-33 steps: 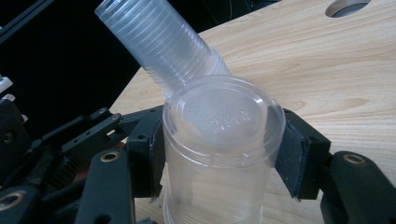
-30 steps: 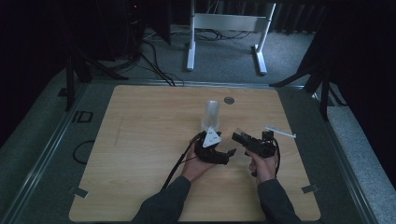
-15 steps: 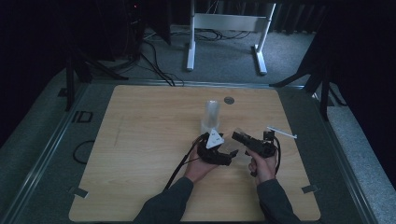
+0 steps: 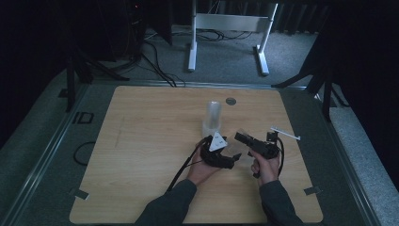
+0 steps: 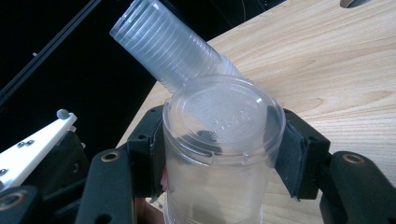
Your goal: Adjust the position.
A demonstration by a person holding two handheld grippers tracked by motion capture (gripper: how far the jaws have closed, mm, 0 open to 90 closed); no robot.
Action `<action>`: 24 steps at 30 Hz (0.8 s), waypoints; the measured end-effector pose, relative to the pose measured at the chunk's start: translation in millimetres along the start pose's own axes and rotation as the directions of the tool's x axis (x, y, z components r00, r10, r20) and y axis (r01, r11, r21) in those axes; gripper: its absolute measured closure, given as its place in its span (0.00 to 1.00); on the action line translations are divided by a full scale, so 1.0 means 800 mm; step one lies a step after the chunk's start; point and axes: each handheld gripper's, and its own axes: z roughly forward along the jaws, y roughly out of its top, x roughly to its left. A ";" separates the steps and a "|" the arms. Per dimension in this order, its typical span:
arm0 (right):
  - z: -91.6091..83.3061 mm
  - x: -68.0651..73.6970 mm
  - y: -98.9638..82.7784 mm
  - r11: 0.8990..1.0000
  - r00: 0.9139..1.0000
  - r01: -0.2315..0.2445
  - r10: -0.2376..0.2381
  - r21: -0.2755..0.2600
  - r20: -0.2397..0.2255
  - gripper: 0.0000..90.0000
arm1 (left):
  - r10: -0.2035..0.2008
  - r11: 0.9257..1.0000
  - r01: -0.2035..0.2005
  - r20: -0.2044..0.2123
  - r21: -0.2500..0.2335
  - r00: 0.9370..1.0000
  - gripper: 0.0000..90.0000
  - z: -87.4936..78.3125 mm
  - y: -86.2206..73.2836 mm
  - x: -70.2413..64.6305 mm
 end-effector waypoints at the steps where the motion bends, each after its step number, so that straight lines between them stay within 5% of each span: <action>1: 0.000 0.000 0.000 1.000 1.000 0.000 0.000 0.000 0.000 0.46 | -0.002 1.000 0.002 -0.002 0.000 1.000 0.17 0.000 0.000 0.000; 24: -0.001 -0.003 0.000 1.000 1.000 -0.019 0.019 -0.003 -0.012 0.46 | -0.011 1.000 0.011 -0.007 0.012 1.000 0.24 0.003 -0.005 0.002</action>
